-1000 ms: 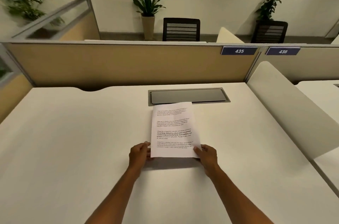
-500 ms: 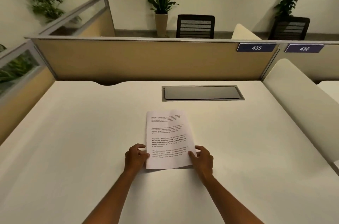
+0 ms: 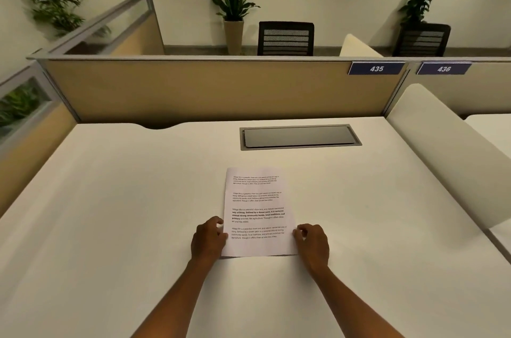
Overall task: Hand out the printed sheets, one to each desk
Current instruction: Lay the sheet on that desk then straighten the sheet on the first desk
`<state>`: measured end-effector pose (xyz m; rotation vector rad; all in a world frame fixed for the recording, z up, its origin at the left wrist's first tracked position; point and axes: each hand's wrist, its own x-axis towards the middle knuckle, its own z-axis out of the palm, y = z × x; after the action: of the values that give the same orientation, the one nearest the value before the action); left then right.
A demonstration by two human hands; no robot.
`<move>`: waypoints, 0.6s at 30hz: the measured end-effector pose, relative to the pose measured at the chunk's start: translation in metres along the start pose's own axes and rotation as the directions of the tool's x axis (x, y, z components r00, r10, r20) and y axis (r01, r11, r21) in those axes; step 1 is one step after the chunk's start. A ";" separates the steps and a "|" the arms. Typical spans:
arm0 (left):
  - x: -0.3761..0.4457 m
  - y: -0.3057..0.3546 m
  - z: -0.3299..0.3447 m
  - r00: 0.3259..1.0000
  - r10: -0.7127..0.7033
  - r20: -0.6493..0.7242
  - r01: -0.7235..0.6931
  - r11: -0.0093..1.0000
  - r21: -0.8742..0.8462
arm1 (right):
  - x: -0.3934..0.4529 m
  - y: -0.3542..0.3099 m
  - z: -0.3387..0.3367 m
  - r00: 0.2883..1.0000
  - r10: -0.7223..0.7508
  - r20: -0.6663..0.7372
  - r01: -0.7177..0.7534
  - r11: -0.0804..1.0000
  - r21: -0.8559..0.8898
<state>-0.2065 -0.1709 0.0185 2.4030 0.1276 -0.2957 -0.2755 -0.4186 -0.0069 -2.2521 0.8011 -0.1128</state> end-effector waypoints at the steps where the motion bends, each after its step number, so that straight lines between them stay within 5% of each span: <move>1: 0.000 -0.001 0.000 1.000 0.000 0.007 0.000 1.000 0.021 | -0.001 0.000 0.001 1.000 -0.015 0.009 0.015 1.000 0.001; 5: 0.001 -0.005 0.000 1.000 0.007 0.018 -0.009 0.993 0.117 | -0.005 0.000 0.004 0.997 -0.063 0.040 0.067 0.994 -0.084; 10: 0.002 -0.009 0.002 0.977 0.213 -0.021 -0.203 0.953 0.226 | -0.009 0.006 0.008 0.965 -0.249 0.077 0.260 0.940 -0.223; 18: 0.009 -0.024 0.008 0.893 0.257 0.369 -0.398 0.833 0.384 | 0.003 0.016 0.018 0.882 -0.282 0.379 0.430 0.809 -0.400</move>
<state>-0.2028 -0.1584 -0.0049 2.7357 -0.5603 -0.5773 -0.2760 -0.4173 -0.0314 -2.7788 0.2313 0.2814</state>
